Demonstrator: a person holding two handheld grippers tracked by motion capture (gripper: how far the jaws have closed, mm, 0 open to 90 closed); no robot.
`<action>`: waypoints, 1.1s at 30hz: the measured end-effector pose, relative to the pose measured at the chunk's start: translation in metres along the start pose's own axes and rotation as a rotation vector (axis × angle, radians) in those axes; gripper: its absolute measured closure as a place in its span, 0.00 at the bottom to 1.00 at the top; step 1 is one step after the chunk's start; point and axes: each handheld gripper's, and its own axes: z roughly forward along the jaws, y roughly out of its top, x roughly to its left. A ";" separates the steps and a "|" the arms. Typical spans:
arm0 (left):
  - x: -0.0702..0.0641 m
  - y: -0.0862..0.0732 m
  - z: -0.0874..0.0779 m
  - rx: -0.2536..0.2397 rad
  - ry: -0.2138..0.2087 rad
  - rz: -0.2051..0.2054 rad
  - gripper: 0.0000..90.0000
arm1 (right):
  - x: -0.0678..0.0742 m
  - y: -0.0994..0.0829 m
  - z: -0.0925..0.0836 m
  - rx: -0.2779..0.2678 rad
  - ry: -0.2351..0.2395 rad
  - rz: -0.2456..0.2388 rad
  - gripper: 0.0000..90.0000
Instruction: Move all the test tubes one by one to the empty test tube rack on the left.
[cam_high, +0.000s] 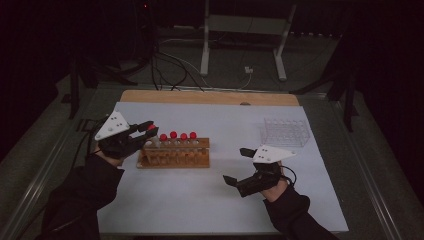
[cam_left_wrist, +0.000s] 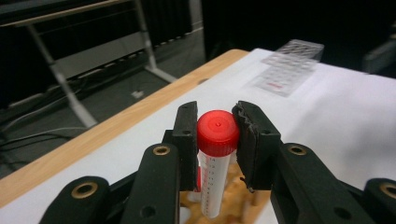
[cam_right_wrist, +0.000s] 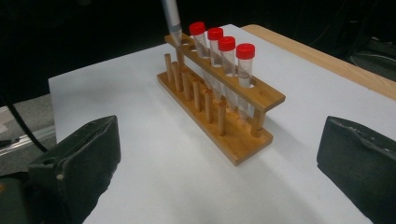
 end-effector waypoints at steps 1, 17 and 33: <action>0.001 -0.001 0.002 -0.002 0.016 0.001 0.80 | 0.000 0.000 0.000 0.000 -0.006 -0.001 0.00; 0.016 -0.042 0.034 0.041 0.055 -0.096 0.80 | -0.003 -0.001 -0.003 -0.007 -0.012 0.009 0.00; 0.013 -0.069 0.049 0.088 0.057 -0.124 0.79 | -0.004 -0.002 -0.003 0.001 -0.005 0.015 0.00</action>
